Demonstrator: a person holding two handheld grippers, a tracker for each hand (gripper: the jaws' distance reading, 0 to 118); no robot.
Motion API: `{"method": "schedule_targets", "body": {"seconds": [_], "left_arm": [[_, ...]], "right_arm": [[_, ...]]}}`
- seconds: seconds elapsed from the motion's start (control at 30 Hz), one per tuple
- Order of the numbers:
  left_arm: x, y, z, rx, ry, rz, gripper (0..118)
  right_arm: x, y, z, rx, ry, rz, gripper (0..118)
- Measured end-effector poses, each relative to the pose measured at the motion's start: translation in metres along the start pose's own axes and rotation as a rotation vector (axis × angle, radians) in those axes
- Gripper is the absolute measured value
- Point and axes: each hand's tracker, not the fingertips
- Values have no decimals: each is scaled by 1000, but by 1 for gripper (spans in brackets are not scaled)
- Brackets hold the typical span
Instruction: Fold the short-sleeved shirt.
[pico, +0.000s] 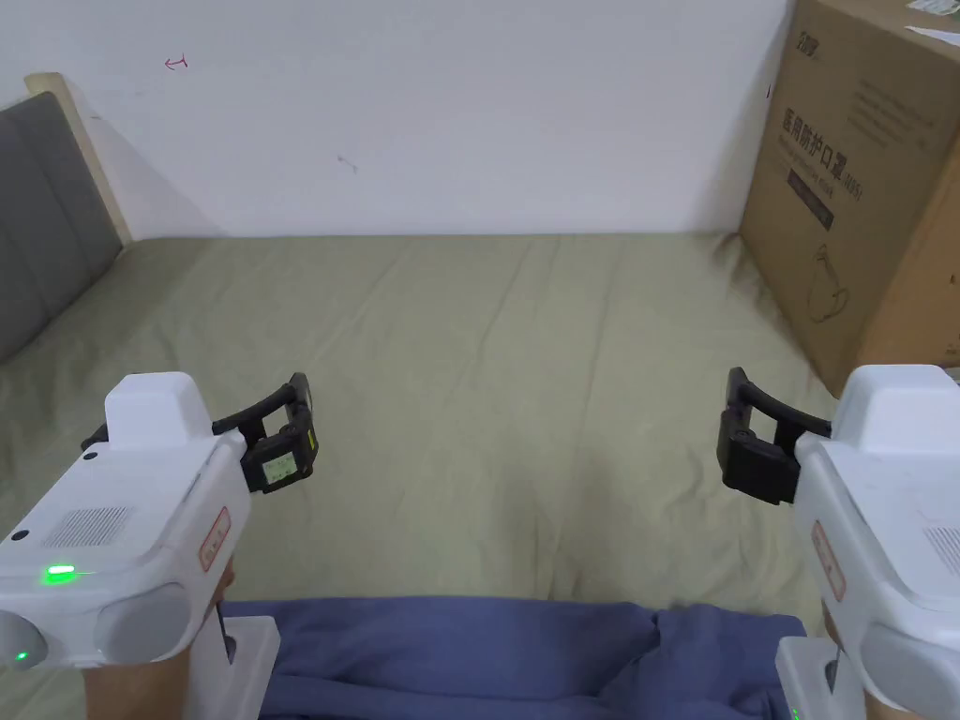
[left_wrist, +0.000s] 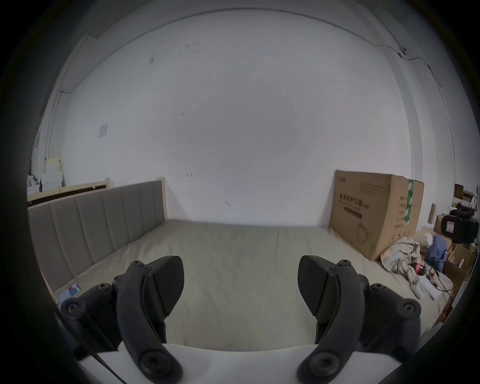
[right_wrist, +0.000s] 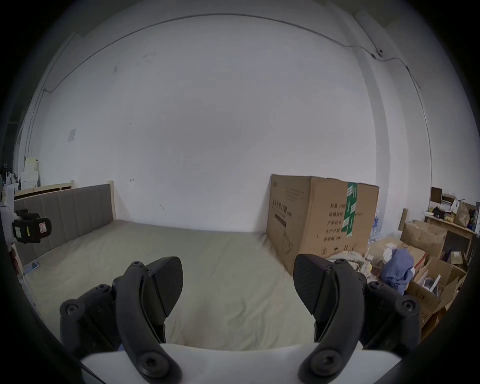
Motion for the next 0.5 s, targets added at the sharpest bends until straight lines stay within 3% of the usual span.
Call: {"method": "schedule_targets", "body": {"seconds": [0.07,0.13,0.2,0.27,0.5], "left_arm": [[9,5,0,33,3,-10,86],[13,3,-1,41,7,-10,74],[15,0,-3,43,7,-19,41],[15,-3,-4,30,-20,-25,0],[4,-13,-13,-51,-67,2,0]], "right_arm": [[-5,1,-2,10,6,3,88],[-8,0,-7,10,2,-3,77],[-12,0,-8,12,7,-6,46],[-15,-2,-11,19,-4,7,1],[-18,-5,-16,11,17,21,0]]}}
